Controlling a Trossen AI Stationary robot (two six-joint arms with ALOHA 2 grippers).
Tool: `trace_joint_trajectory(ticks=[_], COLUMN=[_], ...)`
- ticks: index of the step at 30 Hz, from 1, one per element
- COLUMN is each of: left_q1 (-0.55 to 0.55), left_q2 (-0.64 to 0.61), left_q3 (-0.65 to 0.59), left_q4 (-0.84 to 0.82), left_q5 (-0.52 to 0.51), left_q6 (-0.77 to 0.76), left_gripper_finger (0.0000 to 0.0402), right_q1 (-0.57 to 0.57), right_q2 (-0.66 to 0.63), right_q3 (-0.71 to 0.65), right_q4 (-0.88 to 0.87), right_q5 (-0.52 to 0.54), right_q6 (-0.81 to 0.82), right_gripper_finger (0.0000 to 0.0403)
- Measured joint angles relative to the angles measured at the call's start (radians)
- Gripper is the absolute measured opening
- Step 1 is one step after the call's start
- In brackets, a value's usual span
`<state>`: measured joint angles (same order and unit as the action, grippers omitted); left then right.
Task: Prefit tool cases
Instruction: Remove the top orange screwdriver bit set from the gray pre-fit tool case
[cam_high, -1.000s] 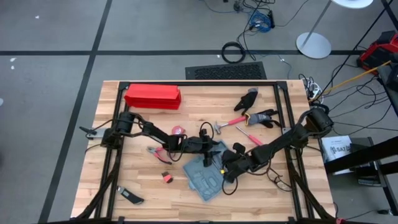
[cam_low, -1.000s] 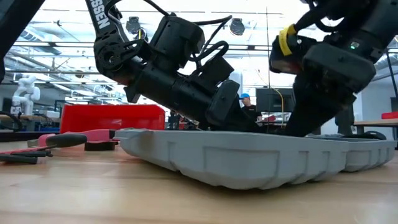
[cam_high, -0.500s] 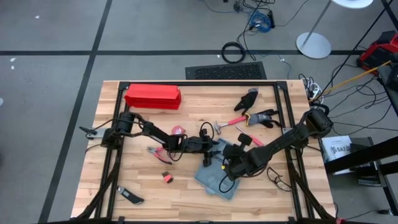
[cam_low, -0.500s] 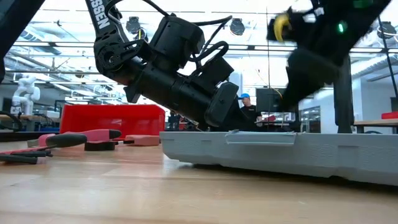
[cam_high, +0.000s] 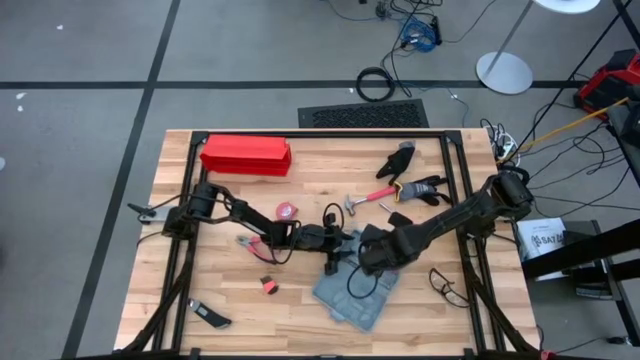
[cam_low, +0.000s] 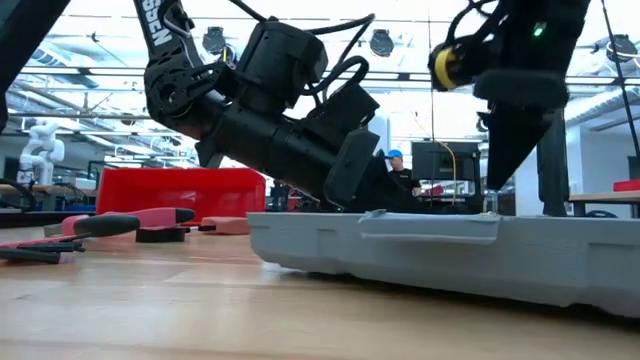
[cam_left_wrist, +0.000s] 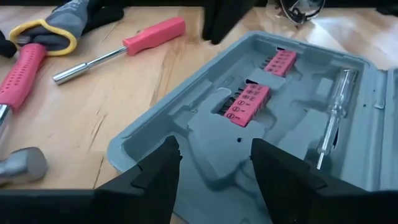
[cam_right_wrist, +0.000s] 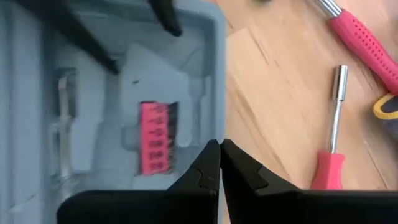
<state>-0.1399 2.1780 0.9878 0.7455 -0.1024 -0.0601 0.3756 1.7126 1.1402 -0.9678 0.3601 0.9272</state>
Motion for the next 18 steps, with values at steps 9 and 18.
trace_joint_trajectory(ticks=[9,18], left_q1=[0.004,0.005], left_q2=[-0.002,-0.002], left_q3=[0.001,0.001], left_q4=[-0.054,-0.052], left_q5=[-0.039,-0.044], left_q6=[0.013,0.012], left_gripper_finger=[0.0202,0.0202], right_q1=[-0.042,-0.066], right_q2=[0.008,0.003], right_q3=[-0.057,-0.137], right_q4=[0.103,0.197], right_q5=[-0.053,-0.076], right_q6=[-0.065,-0.101], right_gripper_finger=[0.0,0.0])
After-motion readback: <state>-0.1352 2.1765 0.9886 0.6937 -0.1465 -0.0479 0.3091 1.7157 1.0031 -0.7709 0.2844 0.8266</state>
